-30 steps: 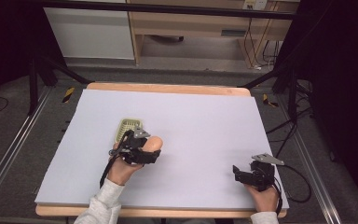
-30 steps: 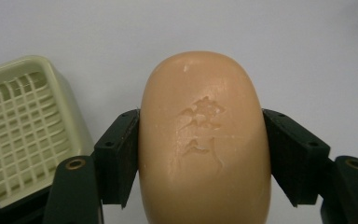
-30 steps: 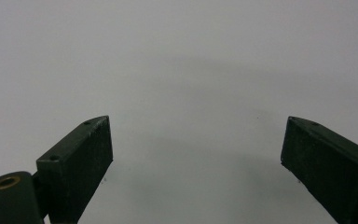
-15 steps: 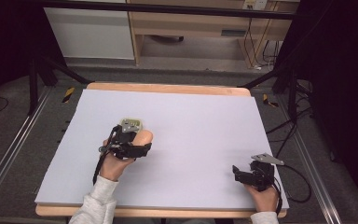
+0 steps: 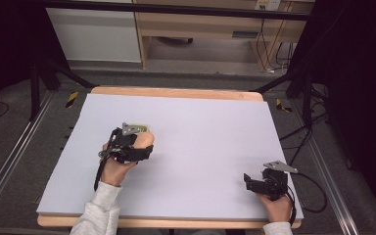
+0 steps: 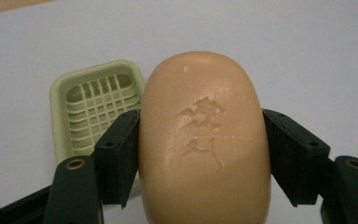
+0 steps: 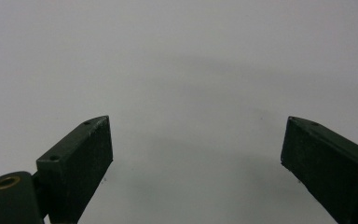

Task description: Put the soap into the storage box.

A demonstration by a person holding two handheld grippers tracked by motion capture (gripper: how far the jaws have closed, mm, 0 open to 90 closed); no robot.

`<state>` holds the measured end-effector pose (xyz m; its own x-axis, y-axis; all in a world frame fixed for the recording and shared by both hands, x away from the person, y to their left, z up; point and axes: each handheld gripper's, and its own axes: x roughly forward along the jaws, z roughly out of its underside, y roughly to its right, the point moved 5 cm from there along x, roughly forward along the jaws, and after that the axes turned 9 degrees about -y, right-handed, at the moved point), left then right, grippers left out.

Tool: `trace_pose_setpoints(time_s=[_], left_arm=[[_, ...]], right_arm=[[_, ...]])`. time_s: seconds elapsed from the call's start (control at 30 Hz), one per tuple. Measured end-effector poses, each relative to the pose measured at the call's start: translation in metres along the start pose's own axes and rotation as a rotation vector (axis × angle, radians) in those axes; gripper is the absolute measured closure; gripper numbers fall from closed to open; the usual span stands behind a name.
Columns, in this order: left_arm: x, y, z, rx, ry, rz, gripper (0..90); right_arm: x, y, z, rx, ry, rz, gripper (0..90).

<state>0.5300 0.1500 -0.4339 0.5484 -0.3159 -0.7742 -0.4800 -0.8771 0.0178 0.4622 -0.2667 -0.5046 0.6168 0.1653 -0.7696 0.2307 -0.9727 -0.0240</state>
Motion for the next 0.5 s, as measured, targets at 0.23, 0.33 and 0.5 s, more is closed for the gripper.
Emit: trace_pose_setpoints(time_s=[0.23,0.33,0.5], left_arm=[[0.003,-0.011,-0.002,-0.022,-0.003,-0.021,31.4],[0.004,-0.015,-0.003,-0.029,-0.001,-0.031,31.4],[0.005,-0.019,-0.006,-0.036,0.002,-0.041,31.4]], right_arm=[[0.000,-0.002,0.000,0.001,-0.002,-0.003,9.2],[0.000,-0.003,0.000,0.004,-0.002,-0.001,9.2],[0.001,-0.002,0.000,-0.008,-0.002,0.000,9.2]])
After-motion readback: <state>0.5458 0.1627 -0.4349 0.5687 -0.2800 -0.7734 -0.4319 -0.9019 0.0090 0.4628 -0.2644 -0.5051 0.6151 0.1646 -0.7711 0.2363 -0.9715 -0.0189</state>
